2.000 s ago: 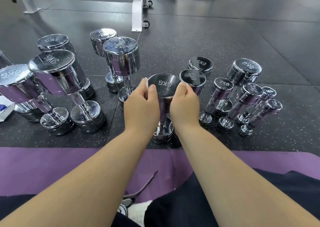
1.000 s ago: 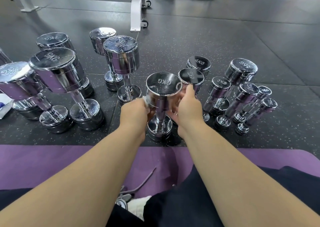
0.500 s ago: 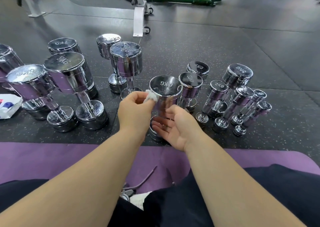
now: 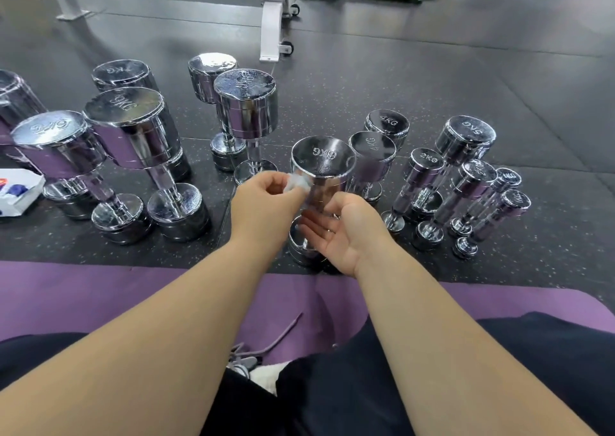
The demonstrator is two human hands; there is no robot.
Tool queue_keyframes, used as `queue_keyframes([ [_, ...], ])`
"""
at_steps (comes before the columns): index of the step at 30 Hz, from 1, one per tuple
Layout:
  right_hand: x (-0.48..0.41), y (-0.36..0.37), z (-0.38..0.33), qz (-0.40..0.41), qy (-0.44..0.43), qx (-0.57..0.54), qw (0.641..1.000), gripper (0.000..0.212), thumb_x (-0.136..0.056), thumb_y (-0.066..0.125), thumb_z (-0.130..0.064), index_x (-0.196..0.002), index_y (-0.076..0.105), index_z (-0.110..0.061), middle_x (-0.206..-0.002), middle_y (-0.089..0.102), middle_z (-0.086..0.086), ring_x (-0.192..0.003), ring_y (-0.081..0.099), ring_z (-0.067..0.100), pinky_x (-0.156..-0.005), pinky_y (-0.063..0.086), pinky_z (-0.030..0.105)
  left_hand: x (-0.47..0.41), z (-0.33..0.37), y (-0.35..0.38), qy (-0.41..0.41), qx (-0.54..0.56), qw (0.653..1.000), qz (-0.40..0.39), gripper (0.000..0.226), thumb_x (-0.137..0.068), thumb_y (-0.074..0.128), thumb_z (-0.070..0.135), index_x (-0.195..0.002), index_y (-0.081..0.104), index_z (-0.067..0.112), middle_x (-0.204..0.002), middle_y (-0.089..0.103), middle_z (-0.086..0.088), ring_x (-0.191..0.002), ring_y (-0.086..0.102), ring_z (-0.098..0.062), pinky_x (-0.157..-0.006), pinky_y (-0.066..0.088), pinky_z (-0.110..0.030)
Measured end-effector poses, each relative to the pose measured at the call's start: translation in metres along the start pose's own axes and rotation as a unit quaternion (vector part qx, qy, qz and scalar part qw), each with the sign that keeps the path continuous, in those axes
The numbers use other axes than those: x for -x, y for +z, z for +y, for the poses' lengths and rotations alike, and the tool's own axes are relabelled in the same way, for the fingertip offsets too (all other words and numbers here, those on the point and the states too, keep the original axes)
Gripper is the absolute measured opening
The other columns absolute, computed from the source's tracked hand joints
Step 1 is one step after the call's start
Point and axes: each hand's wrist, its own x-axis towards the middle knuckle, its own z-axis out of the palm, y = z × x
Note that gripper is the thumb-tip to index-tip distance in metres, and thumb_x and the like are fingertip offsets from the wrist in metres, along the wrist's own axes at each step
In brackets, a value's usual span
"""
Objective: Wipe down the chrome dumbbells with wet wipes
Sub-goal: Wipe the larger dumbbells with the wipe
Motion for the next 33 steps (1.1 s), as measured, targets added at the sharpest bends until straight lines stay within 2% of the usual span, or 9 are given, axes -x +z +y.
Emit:
queue_keyframes([
  [5, 0.004, 0.001, -0.006, -0.034, -0.015, -0.019, 0.999, 0.031, -0.086, 0.033, 0.005, -0.091, 0.063, -0.002, -0.069, 0.065, 0.009, -0.063, 0.057, 0.018, -0.056, 0.054, 0.023, 0.006, 0.010, 0.001, 0.006, 0.013, 0.997, -0.071, 0.011, -0.077, 0.079, 0.012, -0.076, 0.068, 0.007, -0.060, 0.064, 0.002, -0.053, 0.054, -0.005, -0.052, 0.045, -0.016],
  [9, 0.014, 0.001, -0.010, -0.050, -0.044, -0.057, 0.996, 0.018, -0.090, 0.045, 0.011, -0.089, 0.062, 0.005, -0.070, 0.068, 0.012, -0.058, 0.064, 0.015, -0.059, 0.058, 0.019, 0.013, 0.018, -0.003, 0.040, 0.008, 0.997, -0.065, 0.004, -0.083, 0.073, 0.014, -0.082, 0.072, 0.010, -0.057, 0.065, 0.007, -0.049, 0.052, 0.000, -0.048, 0.041, -0.012],
  [13, 0.019, 0.000, -0.024, 0.023, -0.115, -0.066, 0.991, 0.012, -0.087, 0.056, 0.015, -0.078, 0.061, 0.009, -0.071, 0.068, 0.017, -0.056, 0.068, 0.015, -0.057, 0.057, 0.016, 0.008, 0.020, 0.000, 0.097, -0.045, 0.993, -0.044, 0.006, -0.084, 0.073, 0.019, -0.085, 0.068, 0.021, -0.071, 0.067, 0.008, -0.051, 0.053, 0.004, -0.051, 0.039, -0.010],
  [17, 0.016, -0.002, -0.011, 0.065, -0.105, -0.015, 0.992, 0.011, -0.082, 0.061, 0.014, -0.077, 0.064, 0.004, -0.072, 0.070, 0.012, -0.054, 0.067, 0.010, -0.051, 0.052, 0.013, 0.010, -0.003, 0.014, 0.053, -0.139, 0.987, -0.053, 0.021, -0.080, 0.076, 0.025, -0.071, 0.057, 0.023, -0.069, 0.065, 0.007, -0.064, 0.058, -0.012, -0.060, 0.043, -0.025],
  [22, 0.013, -0.003, -0.014, 0.061, -0.144, 0.020, 0.987, 0.008, -0.085, 0.067, 0.000, -0.081, 0.069, -0.006, -0.069, 0.066, 0.001, -0.060, 0.060, 0.007, -0.052, 0.048, 0.013, 0.015, 0.009, 0.014, 0.079, -0.019, 0.996, -0.043, 0.008, -0.086, 0.072, 0.020, -0.078, 0.071, 0.023, -0.073, 0.071, 0.005, -0.068, 0.064, -0.009, -0.064, 0.051, -0.023],
  [25, 0.019, -0.003, -0.012, 0.031, -0.093, 0.040, 0.994, 0.007, -0.089, 0.066, -0.012, -0.083, 0.069, -0.012, -0.071, 0.065, 0.000, -0.056, 0.061, 0.007, -0.051, 0.050, 0.018, 0.023, 0.015, 0.015, 0.065, 0.018, 0.997, -0.034, 0.009, -0.086, 0.072, 0.019, -0.079, 0.067, 0.023, -0.077, 0.071, 0.002, -0.070, 0.063, -0.006, -0.070, 0.054, -0.025],
  [27, 0.019, -0.002, -0.009, 0.033, -0.090, 0.018, 0.995, 0.003, -0.089, 0.068, -0.007, -0.086, 0.069, -0.006, -0.075, 0.064, 0.004, -0.051, 0.059, 0.005, -0.049, 0.050, 0.016, 0.025, 0.016, 0.016, 0.045, 0.029, 0.998, -0.038, 0.008, -0.083, 0.073, 0.021, -0.078, 0.067, 0.020, -0.075, 0.072, -0.001, -0.068, 0.063, -0.007, -0.071, 0.055, -0.030],
  [30, 0.010, -0.006, -0.015, 0.118, -0.166, 0.003, 0.979, 0.005, -0.089, 0.064, 0.004, -0.089, 0.063, -0.001, -0.081, 0.065, 0.011, -0.054, 0.059, 0.010, -0.049, 0.050, 0.014, 0.019, 0.015, 0.013, 0.004, 0.082, 0.996, -0.025, 0.004, -0.071, 0.065, 0.022, -0.067, 0.064, 0.023, -0.070, 0.071, -0.005, -0.066, 0.065, -0.017, -0.075, 0.058, -0.041],
  [33, 0.000, -0.012, -0.016, 0.176, -0.187, 0.033, 0.966, 0.006, -0.089, 0.065, 0.001, -0.088, 0.063, -0.005, -0.093, 0.070, 0.014, -0.071, 0.067, 0.017, -0.064, 0.057, 0.021, 0.005, 0.013, 0.004, -0.014, 0.070, 0.997, 0.019, 0.009, -0.072, 0.057, 0.024, -0.071, 0.064, 0.029, -0.075, 0.069, 0.001, -0.077, 0.067, -0.020, -0.083, 0.057, -0.050],
])
